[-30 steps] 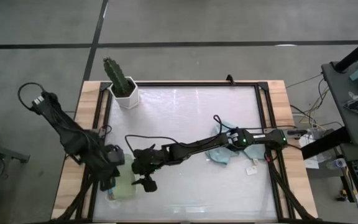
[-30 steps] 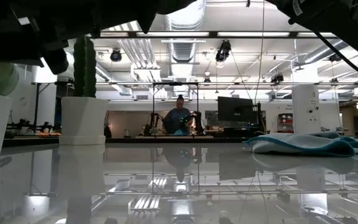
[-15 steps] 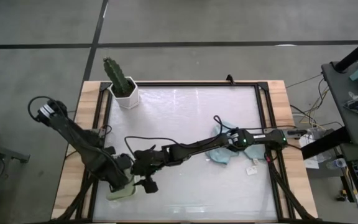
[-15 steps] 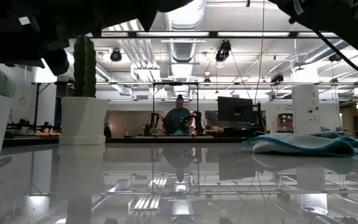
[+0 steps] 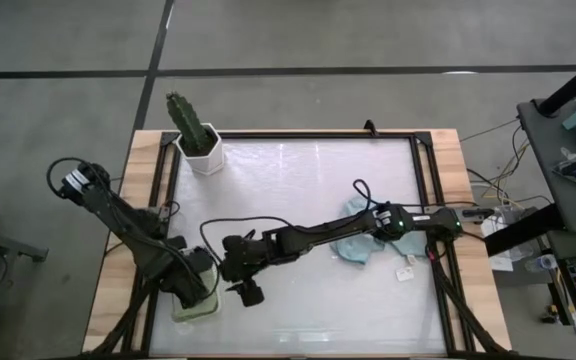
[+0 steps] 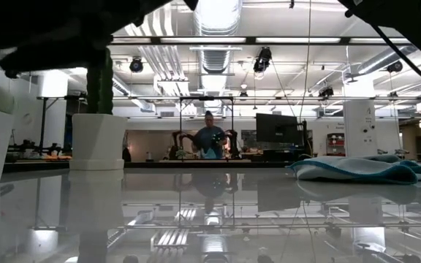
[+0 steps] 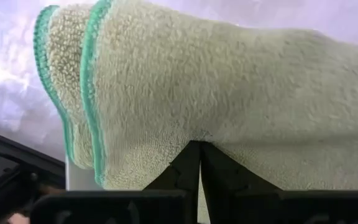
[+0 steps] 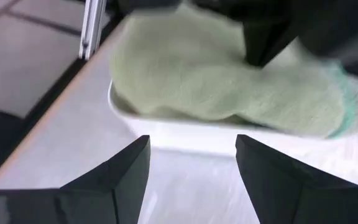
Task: Fold microfiber towels
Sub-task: Put the green microfiber towel into the white bin
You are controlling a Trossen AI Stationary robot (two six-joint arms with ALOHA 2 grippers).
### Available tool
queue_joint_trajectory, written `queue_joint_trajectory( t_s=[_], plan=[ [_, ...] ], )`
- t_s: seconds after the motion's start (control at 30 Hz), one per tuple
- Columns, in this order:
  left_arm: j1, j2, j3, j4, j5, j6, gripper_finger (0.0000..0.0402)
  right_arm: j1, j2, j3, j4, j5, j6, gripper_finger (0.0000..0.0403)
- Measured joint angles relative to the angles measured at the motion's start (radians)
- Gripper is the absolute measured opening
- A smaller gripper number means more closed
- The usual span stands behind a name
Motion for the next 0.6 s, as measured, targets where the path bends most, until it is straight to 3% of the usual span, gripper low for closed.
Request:
queue_joint_trajectory(
  t_s=[0.43, 0.6],
  plan=[
    [0.0, -0.016, 0.038, 0.0, -0.027, -0.003, 0.0, 0.058, -0.019, -0.002, -0.25, -0.002, -0.034, 0.0185],
    [0.0, -0.029, 0.05, -0.004, -0.062, -0.008, 0.0, 0.076, -0.023, -0.004, -0.346, 0.057, -0.026, 0.0171]
  ],
)
